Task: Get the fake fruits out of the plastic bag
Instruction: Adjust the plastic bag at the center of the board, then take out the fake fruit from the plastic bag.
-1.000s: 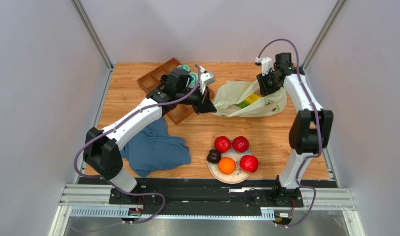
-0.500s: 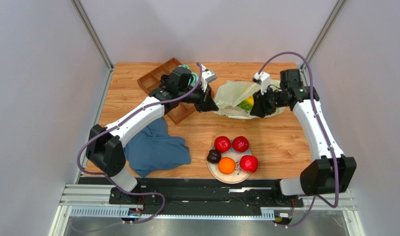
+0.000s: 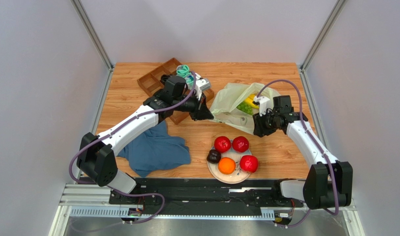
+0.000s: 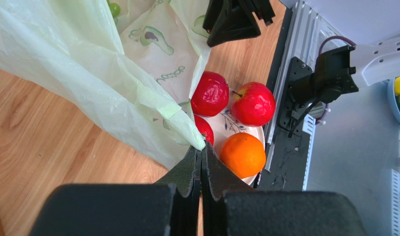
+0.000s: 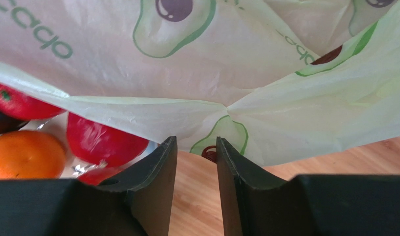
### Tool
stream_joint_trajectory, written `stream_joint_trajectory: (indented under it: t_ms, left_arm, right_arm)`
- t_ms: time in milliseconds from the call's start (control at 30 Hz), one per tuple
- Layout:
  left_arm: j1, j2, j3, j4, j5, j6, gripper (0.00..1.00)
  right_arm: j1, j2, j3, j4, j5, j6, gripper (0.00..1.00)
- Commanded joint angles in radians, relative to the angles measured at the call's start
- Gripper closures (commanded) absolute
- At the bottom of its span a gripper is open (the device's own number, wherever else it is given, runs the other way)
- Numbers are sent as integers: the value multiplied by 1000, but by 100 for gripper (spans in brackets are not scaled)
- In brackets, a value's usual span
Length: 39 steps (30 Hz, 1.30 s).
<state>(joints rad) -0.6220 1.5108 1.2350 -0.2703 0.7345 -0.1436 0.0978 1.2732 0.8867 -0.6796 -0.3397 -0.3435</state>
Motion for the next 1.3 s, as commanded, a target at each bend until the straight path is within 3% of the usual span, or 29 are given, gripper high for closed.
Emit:
stream_joint_trajectory:
  t_ms: [0,100,133,167,233,533,767,1033,1267]
  left_arm:
    - [-5,-47,18,32,9,2,100]
    - [-5,-35,30,43,9,-8,100]
    - [-5,-32,32,46,11,-11,100]
    - [-4,-31,34,49,13,-11,100]
    - [-4,-34,34,56,13,-11,100]
    - [-4,-69,9,34,6,15,100]
    - [-4,-54,23,29,8,24,100]
    - [-5,-18,53,29,13,18,100]
    - [-5,5,67,16,13,24,100]
  right_arm:
    - [3,-104,114,-110,-139,-51,63]
    - [2,-95,219,-147,-214,-14,66]
    - [3,-59,275,-118,-206,9,61]
    - [3,-35,300,-107,-200,15,44]
    - [3,18,359,-81,-161,-31,36]
    - [2,400,561,-65,151,-374,38]
    - [2,540,617,9,277,-615,18]
    - [13,678,658,48,331,-749,13]
    - [11,859,842,-86,308,-719,12]
